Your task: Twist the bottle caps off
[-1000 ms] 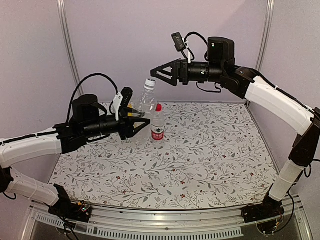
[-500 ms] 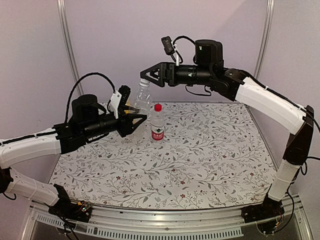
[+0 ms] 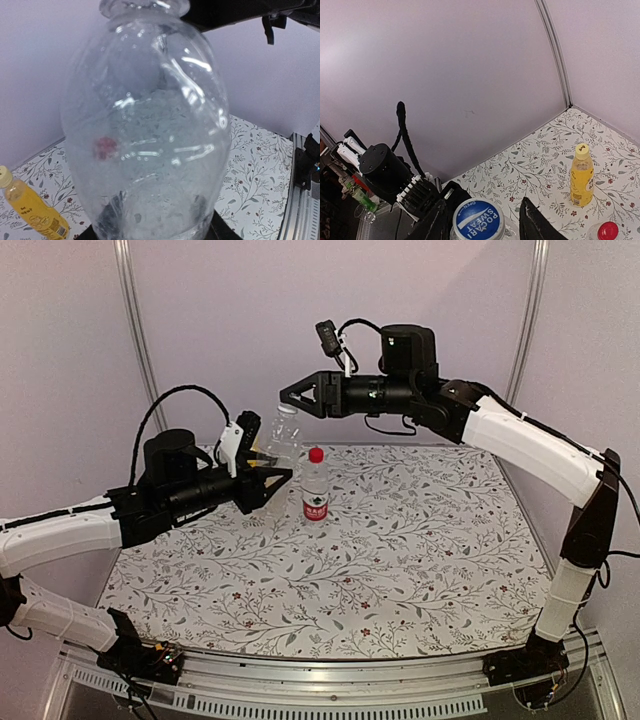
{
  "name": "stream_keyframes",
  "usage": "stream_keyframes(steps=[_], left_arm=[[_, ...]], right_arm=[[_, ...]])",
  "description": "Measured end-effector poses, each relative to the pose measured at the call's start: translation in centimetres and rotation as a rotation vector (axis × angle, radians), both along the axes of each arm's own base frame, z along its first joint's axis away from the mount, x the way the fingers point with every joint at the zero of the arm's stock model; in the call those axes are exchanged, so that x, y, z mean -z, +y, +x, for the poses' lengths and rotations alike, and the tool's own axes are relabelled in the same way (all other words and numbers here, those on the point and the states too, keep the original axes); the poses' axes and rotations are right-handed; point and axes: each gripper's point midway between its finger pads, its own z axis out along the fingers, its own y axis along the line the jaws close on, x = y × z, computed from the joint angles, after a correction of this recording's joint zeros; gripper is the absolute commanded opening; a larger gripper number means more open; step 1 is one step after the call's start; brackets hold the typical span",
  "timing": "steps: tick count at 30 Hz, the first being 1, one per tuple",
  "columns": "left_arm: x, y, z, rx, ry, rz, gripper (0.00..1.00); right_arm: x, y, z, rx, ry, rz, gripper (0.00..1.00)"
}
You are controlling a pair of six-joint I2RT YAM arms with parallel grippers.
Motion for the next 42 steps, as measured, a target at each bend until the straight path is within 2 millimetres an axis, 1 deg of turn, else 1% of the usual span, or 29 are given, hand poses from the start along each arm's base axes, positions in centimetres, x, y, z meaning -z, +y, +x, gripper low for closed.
stream_keyframes(steps=[10, 16, 19, 21, 24, 28, 31, 33, 36, 42], left_arm=[[0.0, 0.1, 0.0, -0.006, -0.007, 0.009, 0.45], [0.0, 0.1, -0.1, -0.005, -0.008, 0.01, 0.46], [-0.1, 0.0, -0.4, 0.013, -0.009, 0.008, 0.49], [-0.4, -0.4, -1.0, 0.055, -0.009, -0.001, 0.49], [-0.8, -1.3, -2.8, 0.174, -0.004, -0.025, 0.5], [-1.2, -2.7, -6.5, 0.409, 0.007, -0.073, 0.5], [-1.7, -3.3, -9.1, 0.562, 0.019, -0.105, 0.5], [-1.8, -3.6, -10.3, 0.645, 0.033, -0.121, 0.5], [-1.6, -3.9, -11.5, 0.735, 0.066, -0.136, 0.5], [-1.6, -4.0, -12.4, 0.791, 0.092, -0.149, 0.5]], right_arm=[[0.0, 0.3, -0.6, -0.026, 0.001, 0.0, 0.29], [0.1, 0.3, -0.6, -0.029, -0.015, -0.004, 0.11], [0.0, 0.2, -0.8, -0.053, -0.051, -0.01, 0.09], [-0.2, 0.0, -1.4, -0.115, -0.094, -0.005, 0.09], [-0.7, -0.8, -3.0, -0.252, -0.17, 0.011, 0.11], [-1.0, -2.5, -6.6, -0.478, -0.289, 0.044, 0.17], [-1.4, -3.5, -9.3, -0.636, -0.353, 0.088, 0.17], [-1.6, -4.0, -10.5, -0.705, -0.376, 0.109, 0.17], [-1.4, -4.5, -11.5, -0.772, -0.392, 0.129, 0.16], [-1.3, -4.9, -12.2, -0.821, -0.4, 0.145, 0.15]])
